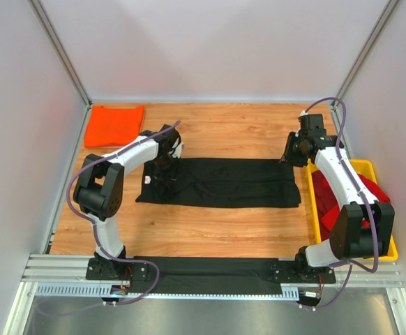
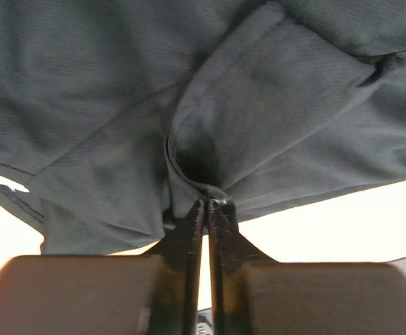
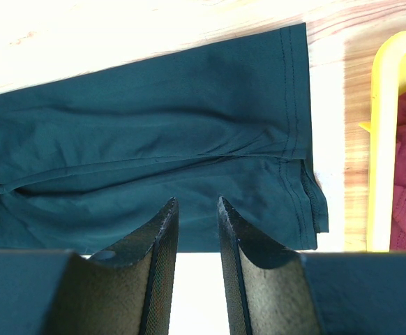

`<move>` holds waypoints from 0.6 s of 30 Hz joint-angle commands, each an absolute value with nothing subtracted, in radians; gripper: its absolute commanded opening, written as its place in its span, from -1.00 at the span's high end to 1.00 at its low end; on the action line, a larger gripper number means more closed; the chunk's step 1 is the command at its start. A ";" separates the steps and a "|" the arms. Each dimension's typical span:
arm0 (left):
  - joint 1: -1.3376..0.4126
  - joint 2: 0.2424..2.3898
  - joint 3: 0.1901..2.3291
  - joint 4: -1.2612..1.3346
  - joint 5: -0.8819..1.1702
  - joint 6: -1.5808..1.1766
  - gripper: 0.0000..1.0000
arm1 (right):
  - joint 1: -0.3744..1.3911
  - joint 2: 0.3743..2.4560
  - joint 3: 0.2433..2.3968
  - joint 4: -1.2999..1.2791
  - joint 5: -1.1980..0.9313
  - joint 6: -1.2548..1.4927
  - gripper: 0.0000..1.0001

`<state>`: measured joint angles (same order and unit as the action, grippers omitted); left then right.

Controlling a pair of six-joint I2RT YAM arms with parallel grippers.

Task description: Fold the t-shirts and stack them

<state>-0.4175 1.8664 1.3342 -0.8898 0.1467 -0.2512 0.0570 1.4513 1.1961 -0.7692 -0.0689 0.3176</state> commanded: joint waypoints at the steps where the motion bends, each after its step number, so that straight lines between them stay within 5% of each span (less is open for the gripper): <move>1: -0.442 1.832 1.365 -0.908 0.137 -0.227 0.86 | 0.060 1.410 1.207 -0.770 -0.054 0.314 0.38; 3: -0.445 1.798 1.356 -0.913 0.150 -0.218 1.00 | 0.061 1.410 1.207 -0.772 -0.055 0.314 0.38; 16: -0.472 1.773 1.270 -0.888 0.382 -0.095 1.00 | 0.063 1.405 1.197 -0.762 -0.069 0.327 0.39; 18: -0.476 1.784 1.278 -0.910 0.384 -0.074 0.87 | 0.061 1.404 1.192 -0.762 -0.064 0.324 0.38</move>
<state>-0.4664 1.8099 1.2648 -0.9005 0.3275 -0.1310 0.0578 1.4513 1.1950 -0.7681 -0.0692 0.3180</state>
